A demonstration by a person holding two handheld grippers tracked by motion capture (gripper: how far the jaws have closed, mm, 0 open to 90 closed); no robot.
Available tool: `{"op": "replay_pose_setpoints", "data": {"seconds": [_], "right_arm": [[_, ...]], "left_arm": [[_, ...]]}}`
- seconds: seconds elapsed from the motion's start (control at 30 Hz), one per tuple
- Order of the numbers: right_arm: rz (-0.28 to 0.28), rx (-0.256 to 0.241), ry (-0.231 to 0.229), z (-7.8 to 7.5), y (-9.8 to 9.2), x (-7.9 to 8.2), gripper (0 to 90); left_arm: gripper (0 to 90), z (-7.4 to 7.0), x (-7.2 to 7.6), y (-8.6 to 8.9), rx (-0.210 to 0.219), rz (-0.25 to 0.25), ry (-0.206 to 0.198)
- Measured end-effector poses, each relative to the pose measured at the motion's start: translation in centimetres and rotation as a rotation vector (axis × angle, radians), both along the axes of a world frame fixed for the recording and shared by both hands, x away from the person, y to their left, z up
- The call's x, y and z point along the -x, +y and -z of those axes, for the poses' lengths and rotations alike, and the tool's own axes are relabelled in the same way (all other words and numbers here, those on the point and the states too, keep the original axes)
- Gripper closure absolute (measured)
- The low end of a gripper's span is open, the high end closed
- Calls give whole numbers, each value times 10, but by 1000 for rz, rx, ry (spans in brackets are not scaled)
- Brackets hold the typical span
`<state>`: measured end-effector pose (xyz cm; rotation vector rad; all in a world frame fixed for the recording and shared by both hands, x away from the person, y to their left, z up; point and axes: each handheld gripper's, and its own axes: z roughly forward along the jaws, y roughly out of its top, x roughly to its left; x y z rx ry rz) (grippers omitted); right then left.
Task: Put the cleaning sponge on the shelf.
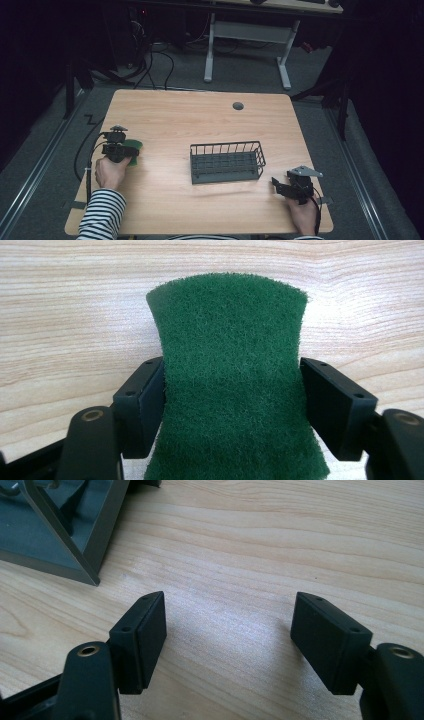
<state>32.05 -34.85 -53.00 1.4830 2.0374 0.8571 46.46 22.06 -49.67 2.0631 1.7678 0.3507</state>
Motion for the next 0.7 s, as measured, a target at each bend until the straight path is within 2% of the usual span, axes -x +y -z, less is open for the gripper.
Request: {"op": "replay_pose_setpoints", "data": {"seconds": [0.37,0.7], "right_arm": [[0,0,0,0,0,0,304],[0,0,0,0,0,0,305]], "left_arm": [[312,-4,2,0,-10,21,-15],[314,-17,8,-8,-9,106,-35]]}}
